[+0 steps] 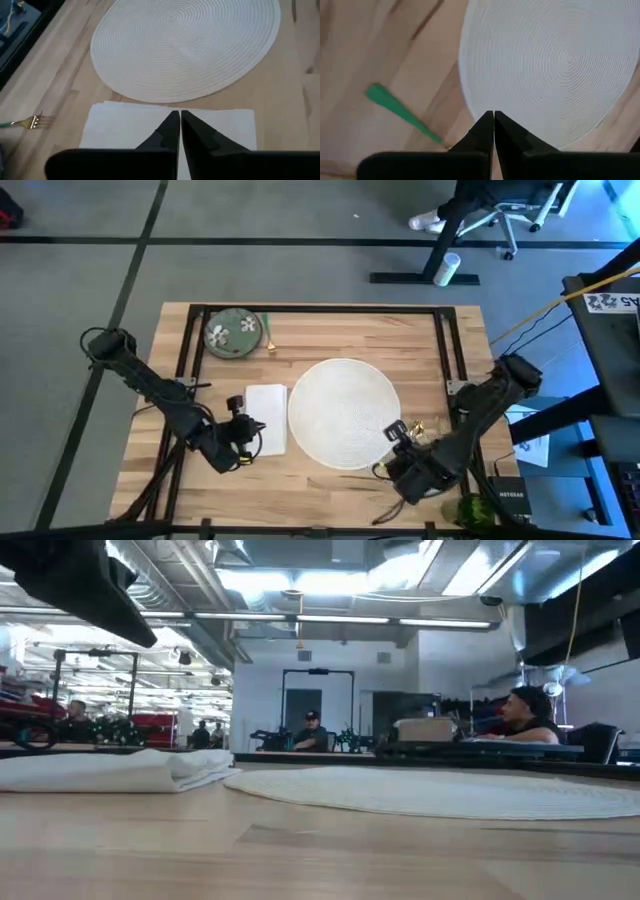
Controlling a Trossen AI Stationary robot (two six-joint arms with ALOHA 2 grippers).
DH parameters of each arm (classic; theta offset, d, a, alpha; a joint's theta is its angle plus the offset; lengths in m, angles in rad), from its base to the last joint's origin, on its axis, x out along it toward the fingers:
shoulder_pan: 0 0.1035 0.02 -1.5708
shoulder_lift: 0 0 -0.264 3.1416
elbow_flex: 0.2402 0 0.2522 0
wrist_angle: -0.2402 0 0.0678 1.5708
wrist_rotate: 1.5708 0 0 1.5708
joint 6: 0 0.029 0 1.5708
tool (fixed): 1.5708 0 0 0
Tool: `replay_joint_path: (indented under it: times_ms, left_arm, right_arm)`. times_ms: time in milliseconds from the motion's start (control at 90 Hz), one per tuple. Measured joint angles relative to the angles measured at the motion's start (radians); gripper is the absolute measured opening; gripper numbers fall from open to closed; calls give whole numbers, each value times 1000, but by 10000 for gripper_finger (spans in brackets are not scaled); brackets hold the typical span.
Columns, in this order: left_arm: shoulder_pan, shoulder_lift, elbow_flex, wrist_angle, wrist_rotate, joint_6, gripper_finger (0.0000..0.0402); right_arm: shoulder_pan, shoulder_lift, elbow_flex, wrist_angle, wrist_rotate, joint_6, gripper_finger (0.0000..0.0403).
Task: Set table place
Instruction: Put the green spoon on the right of the white table mat
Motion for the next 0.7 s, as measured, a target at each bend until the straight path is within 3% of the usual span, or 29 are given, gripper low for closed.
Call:
replay_joint_path:
  times_ms: [389,511,700]
  left_arm:
    - [0,-8,-29,44,-1,89,0]
    - [1,-27,-29,49,5,120,0]
    - [2,-83,-29,103,25,209,0]
  right_arm:
    - [234,-41,-60,-13,221,239,0]
    - [233,-49,-146,131,243,245,0]
    - [173,-79,-256,488,255,28,0]
